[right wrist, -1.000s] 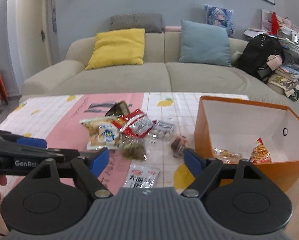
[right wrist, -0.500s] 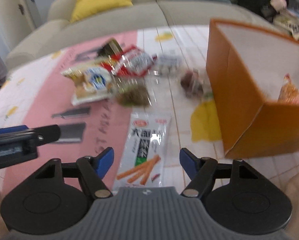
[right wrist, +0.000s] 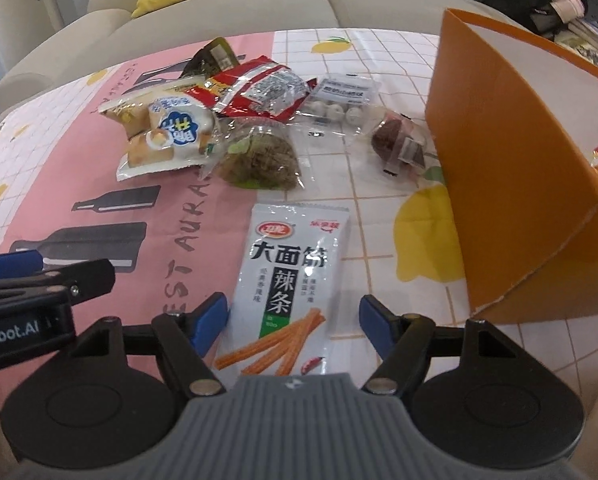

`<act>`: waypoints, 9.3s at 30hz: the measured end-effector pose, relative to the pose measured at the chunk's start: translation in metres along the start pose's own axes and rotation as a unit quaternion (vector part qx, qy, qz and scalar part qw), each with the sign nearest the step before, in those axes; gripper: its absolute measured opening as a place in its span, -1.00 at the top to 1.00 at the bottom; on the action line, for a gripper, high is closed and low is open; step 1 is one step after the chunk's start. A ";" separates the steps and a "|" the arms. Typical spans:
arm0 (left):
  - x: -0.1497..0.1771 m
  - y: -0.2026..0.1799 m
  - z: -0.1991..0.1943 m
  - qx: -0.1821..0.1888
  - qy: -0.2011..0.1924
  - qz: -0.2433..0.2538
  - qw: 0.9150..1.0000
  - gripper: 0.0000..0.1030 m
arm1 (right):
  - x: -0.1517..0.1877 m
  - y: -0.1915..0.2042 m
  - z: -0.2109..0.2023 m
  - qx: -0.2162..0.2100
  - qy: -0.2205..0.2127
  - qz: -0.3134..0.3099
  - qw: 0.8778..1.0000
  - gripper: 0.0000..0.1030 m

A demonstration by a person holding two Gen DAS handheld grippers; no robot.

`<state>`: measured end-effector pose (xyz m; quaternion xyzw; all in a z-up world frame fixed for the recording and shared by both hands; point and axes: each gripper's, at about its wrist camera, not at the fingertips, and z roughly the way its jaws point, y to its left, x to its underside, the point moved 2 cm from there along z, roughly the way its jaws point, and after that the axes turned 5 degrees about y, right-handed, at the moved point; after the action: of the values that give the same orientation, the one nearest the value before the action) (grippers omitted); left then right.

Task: Organize snacks
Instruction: 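Grasp the white spicy strip pack with right tool while left tool grasps bread bag, then carry both packs over the orange box and lower them inside, then open both tools to release the packs and withdraw from the box, then grasp the clear dried-fruit bag with left tool while right tool grasps brown candy bag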

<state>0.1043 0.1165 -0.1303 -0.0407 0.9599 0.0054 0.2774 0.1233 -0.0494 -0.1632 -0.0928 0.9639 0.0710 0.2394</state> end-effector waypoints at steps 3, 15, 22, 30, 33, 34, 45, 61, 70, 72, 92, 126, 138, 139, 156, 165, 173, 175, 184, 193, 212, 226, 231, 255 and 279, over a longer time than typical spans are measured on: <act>0.000 0.004 0.002 0.005 0.004 -0.010 1.000 -0.66 | 0.000 0.003 0.002 0.000 0.000 -0.012 1.000 -0.47; -0.012 0.007 -0.009 0.037 -0.001 -0.042 0.998 -0.66 | -0.009 0.002 -0.001 0.000 0.003 -0.032 0.999 0.03; -0.047 0.012 -0.006 0.049 -0.019 -0.052 0.997 -0.66 | -0.053 -0.013 -0.010 0.007 -0.025 -0.027 0.999 0.03; -0.085 0.018 0.031 0.051 -0.039 -0.076 0.995 -0.71 | -0.096 -0.020 0.014 -0.022 -0.063 -0.055 0.996 0.03; -0.090 0.017 0.050 0.057 -0.031 -0.079 0.995 -0.71 | -0.097 -0.019 0.021 -0.035 -0.066 -0.053 0.996 0.03; -0.091 0.016 0.055 0.059 -0.028 -0.081 0.995 -0.71 | -0.097 -0.018 0.024 -0.037 -0.066 -0.054 0.996 0.03; -0.092 0.028 0.084 0.070 -0.025 -0.131 0.989 -0.33 | -0.100 -0.018 0.041 -0.057 -0.048 -0.055 0.996 0.03; -0.086 0.019 0.057 0.043 -0.001 -0.112 0.993 0.37 | -0.099 -0.011 0.044 -0.057 -0.035 -0.062 0.996 0.03; -0.063 0.019 0.012 0.034 0.030 -0.108 0.993 0.38 | -0.090 -0.008 0.017 -0.073 -0.042 -0.056 0.995 0.04; -0.057 0.016 0.002 0.035 0.034 -0.106 0.993 0.38 | -0.084 -0.008 0.008 -0.082 -0.040 -0.053 0.994 0.04; -0.025 -0.020 -0.057 0.036 0.097 -0.055 0.993 0.38 | -0.038 -0.013 -0.071 -0.117 -0.004 -0.079 0.990 0.04; -0.157 -0.203 -0.071 0.160 0.114 0.099 0.975 0.38 | -0.128 -0.196 -0.138 -0.032 -0.009 -0.081 0.996 0.04; -0.165 -0.259 0.001 0.141 0.206 0.156 0.956 0.38 | -0.135 -0.231 -0.072 -0.021 0.059 -0.089 0.994 0.04; -0.165 -0.263 0.005 0.139 0.211 0.159 0.954 0.38 | -0.135 -0.233 -0.068 -0.022 0.061 -0.094 0.993 0.04; -0.167 -0.287 0.065 0.132 0.269 0.184 0.936 0.37 | -0.139 -0.254 -0.011 -0.034 0.095 -0.129 0.986 0.03; -0.173 -0.295 0.074 0.111 0.272 0.197 0.936 0.32 | -0.139 -0.244 0.003 -0.029 0.102 -0.152 0.983 0.03; -0.175 -0.292 0.070 0.082 0.241 0.185 0.949 -0.14 | -0.138 -0.239 -0.002 -0.021 0.102 -0.160 0.982 -0.01; -0.175 -0.292 0.068 0.086 0.238 0.187 0.949 -0.24 | -0.138 -0.237 -0.004 -0.020 0.102 -0.160 0.982 -0.10; -0.178 -0.289 0.042 0.078 0.213 0.193 0.955 -0.53 | -0.143 -0.223 -0.024 0.003 0.110 -0.178 0.978 -0.64; -0.180 -0.266 0.003 0.101 0.184 0.171 0.963 -0.54 | -0.147 -0.217 -0.064 0.018 0.095 -0.145 0.985 -0.80; -0.136 -0.169 -0.101 0.069 0.003 0.146 0.987 -0.55 | -0.093 -0.132 -0.151 0.052 -0.118 -0.094 0.987 -0.85; -0.076 -0.074 -0.098 0.072 -0.064 0.031 0.995 -0.56 | -0.038 -0.066 -0.138 0.076 -0.198 -0.028 0.977 -0.93; -0.052 -0.055 -0.084 0.051 -0.070 0.032 0.996 -0.56 | -0.024 -0.050 -0.126 0.094 -0.212 -0.033 0.972 -0.93; -0.052 -0.026 -0.029 0.057 -0.045 0.031 0.997 -0.49 | -0.044 0.007 -0.045 0.130 -0.158 -0.170 0.964 -0.14; -0.092 -0.028 0.067 0.095 -0.009 -0.020 0.995 -0.62 | -0.070 -0.009 0.047 0.188 -0.093 -0.191 0.959 -0.07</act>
<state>0.2193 0.0973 -0.1376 -0.0333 0.9526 -0.0905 0.2886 0.2070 -0.0390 -0.1715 -0.2217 0.8975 -0.1503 0.3502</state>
